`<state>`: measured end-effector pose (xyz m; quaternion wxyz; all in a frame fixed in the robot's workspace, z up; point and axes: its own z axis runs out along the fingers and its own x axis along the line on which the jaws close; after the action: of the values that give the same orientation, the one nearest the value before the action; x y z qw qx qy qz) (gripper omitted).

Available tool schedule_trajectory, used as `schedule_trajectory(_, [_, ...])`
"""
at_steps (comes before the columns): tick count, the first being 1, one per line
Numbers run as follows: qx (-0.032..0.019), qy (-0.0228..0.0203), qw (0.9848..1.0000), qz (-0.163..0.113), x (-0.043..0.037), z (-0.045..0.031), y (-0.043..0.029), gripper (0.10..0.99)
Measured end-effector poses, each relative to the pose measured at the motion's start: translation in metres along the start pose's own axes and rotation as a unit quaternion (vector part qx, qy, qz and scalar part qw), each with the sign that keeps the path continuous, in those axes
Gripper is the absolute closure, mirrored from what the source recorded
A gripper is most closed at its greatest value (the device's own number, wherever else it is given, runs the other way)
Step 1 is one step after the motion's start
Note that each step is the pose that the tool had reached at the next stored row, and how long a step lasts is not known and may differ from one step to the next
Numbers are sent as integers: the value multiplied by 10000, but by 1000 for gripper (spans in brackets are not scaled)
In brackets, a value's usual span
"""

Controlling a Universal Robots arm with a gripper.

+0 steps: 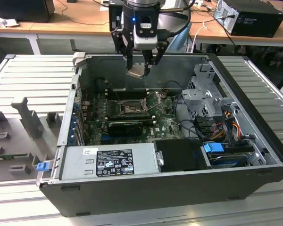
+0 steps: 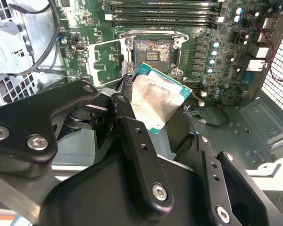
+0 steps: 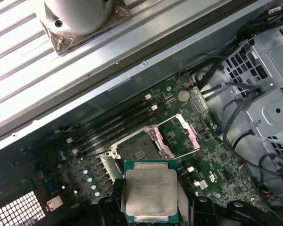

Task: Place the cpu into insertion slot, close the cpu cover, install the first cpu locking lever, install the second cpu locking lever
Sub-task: 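Place the cpu into insertion slot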

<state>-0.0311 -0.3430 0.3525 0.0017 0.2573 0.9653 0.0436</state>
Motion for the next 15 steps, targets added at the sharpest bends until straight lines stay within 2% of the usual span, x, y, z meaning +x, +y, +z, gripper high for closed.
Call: schedule_trajectory(15, [-5, -21, 9997, 247, 0, 5, 0, 557])
